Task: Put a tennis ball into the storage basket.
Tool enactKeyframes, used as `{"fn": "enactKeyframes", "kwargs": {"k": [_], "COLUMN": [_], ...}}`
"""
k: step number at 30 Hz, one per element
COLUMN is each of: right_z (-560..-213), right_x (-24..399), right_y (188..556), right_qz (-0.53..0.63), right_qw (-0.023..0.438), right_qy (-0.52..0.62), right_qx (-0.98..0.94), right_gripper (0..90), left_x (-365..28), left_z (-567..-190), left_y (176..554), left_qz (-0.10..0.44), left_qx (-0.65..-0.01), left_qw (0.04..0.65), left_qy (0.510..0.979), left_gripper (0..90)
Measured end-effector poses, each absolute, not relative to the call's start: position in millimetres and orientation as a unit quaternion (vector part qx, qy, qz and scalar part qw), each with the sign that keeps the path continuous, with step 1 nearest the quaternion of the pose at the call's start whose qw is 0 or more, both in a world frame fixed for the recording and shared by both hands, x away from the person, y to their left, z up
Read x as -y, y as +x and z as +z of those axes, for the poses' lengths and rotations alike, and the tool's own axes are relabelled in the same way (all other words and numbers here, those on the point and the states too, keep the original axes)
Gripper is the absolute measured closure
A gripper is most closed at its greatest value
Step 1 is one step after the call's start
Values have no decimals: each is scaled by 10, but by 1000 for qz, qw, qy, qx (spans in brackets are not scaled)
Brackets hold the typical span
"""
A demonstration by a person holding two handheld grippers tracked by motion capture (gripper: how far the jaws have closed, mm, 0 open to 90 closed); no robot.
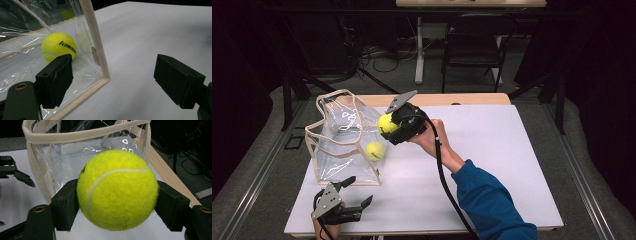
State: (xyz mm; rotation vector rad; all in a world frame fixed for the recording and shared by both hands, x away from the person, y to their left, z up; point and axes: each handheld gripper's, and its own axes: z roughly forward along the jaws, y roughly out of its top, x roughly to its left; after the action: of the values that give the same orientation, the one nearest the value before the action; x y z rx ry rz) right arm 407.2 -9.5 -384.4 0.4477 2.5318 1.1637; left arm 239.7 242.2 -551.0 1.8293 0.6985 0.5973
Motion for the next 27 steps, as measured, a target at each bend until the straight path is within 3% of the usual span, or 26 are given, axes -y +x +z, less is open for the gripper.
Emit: {"fn": "enactKeyframes", "kwargs": {"k": [27], "right_z": [-3636], "right_x": [-82], "right_y": [4206], "right_qz": [402], "right_qw": [159], "right_qy": [148], "right_qx": [-890], "right_gripper": [262], "left_x": [-2431], "left_z": [-5521], "left_y": [2411], "left_qz": [245], "left_qx": [-293], "left_qw": [521], "left_qy": [763], "left_gripper": [160]}}
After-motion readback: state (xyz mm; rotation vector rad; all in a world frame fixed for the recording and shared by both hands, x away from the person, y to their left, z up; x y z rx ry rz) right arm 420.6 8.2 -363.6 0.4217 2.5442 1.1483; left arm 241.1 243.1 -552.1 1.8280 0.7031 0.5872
